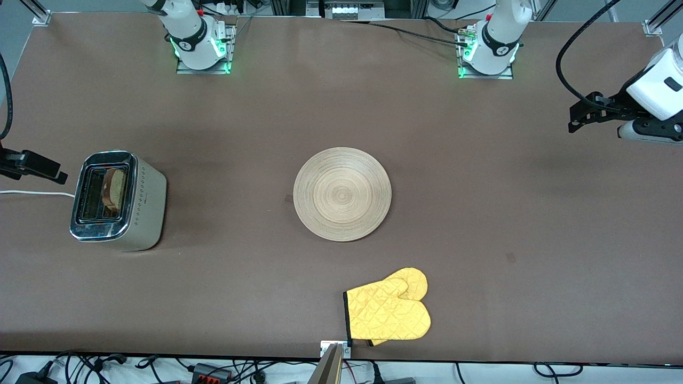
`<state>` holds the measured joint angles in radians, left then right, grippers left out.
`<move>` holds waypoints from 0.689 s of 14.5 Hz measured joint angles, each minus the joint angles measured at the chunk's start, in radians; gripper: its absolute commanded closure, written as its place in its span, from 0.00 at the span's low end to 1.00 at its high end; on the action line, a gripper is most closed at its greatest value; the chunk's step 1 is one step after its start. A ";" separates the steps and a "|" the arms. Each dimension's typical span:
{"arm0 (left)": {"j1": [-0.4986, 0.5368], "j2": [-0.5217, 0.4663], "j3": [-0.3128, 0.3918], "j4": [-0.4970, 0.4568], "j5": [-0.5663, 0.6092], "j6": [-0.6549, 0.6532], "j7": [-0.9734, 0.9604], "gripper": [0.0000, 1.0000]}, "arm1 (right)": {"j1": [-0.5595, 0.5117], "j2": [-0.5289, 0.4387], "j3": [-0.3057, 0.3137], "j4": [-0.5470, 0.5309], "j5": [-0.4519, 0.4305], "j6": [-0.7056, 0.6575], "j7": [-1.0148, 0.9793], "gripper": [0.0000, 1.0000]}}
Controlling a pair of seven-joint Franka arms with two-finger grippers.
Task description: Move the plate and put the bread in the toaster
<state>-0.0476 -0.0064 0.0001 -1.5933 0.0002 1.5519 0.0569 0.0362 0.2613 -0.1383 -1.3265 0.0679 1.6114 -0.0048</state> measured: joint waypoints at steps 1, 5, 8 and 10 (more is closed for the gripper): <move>0.000 0.000 0.000 0.000 0.000 0.000 0.000 0.00 | 0.000 -0.015 0.002 -0.026 -0.007 0.002 -0.002 0.00; 0.000 0.000 0.000 0.000 0.000 0.000 0.000 0.00 | 0.006 -0.137 0.013 -0.209 -0.052 0.030 -0.017 0.00; 0.000 0.000 0.000 0.000 0.000 0.000 0.000 0.00 | 0.009 -0.223 0.020 -0.308 -0.056 0.031 -0.017 0.00; 0.000 0.000 0.000 0.000 0.000 0.000 0.000 0.00 | 0.015 -0.267 0.021 -0.356 -0.056 0.032 -0.020 0.00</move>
<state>-0.0477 -0.0062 0.0001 -1.5933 0.0002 1.5519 0.0569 0.0508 -0.0060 -0.1175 -1.6821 0.0121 1.6437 -0.0252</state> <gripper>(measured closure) 0.000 0.000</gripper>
